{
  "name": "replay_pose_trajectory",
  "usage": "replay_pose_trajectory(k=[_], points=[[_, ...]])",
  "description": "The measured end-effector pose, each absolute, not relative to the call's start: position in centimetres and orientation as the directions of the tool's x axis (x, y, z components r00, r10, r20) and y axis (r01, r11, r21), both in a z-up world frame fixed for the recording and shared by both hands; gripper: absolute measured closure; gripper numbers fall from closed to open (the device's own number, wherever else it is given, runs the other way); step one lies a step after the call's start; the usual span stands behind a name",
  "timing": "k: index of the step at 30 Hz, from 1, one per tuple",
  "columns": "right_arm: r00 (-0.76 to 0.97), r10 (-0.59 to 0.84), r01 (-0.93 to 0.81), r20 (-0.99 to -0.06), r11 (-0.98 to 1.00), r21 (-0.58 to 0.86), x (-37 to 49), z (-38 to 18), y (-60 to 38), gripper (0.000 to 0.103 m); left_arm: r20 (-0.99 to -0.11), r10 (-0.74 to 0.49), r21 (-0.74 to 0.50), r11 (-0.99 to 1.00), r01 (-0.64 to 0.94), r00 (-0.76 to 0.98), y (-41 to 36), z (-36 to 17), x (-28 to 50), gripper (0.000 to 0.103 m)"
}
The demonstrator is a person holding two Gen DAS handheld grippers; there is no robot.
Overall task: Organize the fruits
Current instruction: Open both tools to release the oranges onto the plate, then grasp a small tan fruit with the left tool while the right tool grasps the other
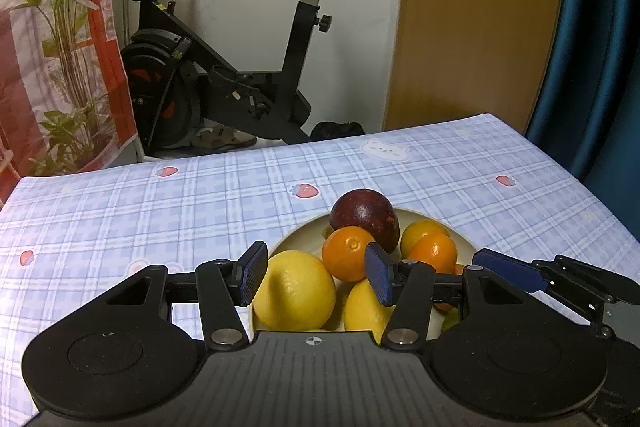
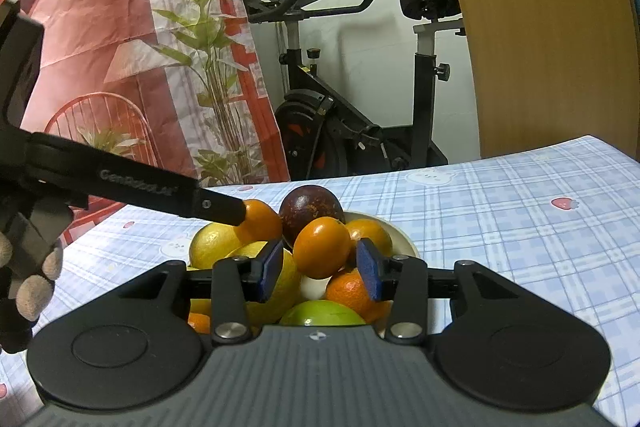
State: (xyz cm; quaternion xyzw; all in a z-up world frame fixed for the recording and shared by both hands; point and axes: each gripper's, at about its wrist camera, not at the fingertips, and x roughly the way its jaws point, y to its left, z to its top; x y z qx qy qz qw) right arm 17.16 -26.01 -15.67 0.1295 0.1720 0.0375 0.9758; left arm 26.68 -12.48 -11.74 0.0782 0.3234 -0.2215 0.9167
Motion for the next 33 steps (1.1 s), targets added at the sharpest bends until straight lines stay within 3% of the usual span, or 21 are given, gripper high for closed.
replay_pose_trajectory(k=[23, 33], points=[[0.906, 0.168, -0.056, -0.388, 0.958, 0.282, 16.1, -12.7, -23.5, 0.059, -0.607, -0.297, -0.076, 0.945, 0.319, 0.737, -3.5, -9.8, 25.8, 0.046], [0.877, 0.259, -0.162, -0.405, 0.952, 0.259, 17.9, -11.9, -20.1, 0.059, -0.614, -0.249, -0.087, 0.965, 0.249, 0.749, 1.1, -10.2, 26.2, 0.046]])
